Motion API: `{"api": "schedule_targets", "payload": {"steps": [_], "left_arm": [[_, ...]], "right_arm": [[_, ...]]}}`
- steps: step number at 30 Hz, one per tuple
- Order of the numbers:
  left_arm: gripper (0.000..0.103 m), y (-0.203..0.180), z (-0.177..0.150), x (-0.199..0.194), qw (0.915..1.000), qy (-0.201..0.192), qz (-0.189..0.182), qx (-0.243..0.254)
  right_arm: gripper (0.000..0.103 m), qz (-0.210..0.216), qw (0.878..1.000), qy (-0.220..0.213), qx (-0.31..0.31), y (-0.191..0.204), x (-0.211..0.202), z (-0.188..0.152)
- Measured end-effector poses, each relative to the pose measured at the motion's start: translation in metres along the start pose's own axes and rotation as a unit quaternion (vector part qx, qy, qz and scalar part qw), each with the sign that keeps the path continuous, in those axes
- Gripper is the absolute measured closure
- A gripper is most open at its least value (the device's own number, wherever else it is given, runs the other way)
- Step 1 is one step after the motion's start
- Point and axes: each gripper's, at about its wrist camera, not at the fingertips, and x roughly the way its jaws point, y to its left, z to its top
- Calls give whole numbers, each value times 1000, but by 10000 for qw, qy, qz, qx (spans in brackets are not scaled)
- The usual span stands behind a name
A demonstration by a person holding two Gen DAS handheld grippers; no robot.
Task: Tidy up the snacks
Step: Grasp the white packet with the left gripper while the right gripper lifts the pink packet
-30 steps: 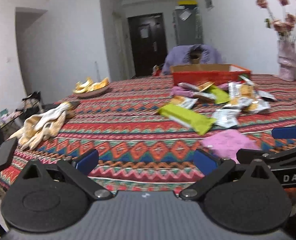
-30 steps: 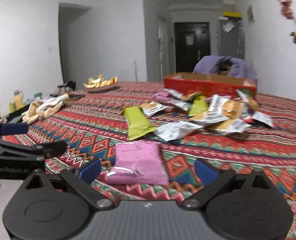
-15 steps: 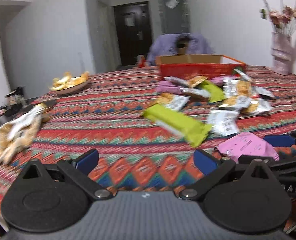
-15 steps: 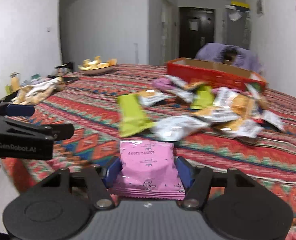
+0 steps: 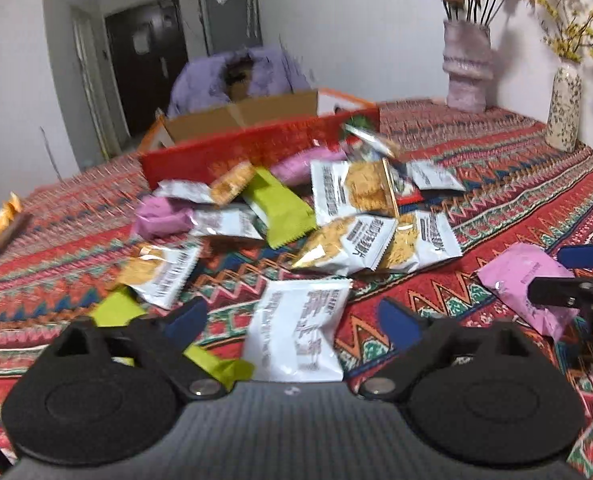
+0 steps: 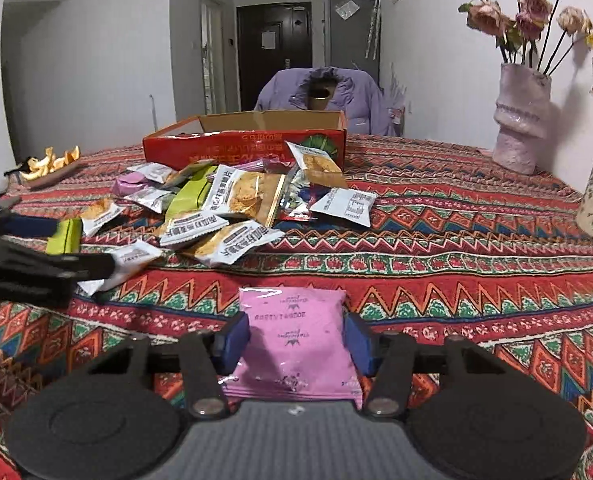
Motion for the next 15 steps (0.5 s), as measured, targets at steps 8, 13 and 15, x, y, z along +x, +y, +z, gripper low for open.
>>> {"api": "schedule_targets", "payload": {"steps": [8,13,15], "left_arm": [[29,11,0,28,9976,569,-208,-334],[51,6,0,21,9973,553,-336,-352],[56,5,1,18,9970,570,-313,-428]], "right_arm": [[35,118,9997,198,90,-3,23,5],[41,130,9996,231,45,-1,27,5],[43,138,9997,218,15,0,27,5]]}}
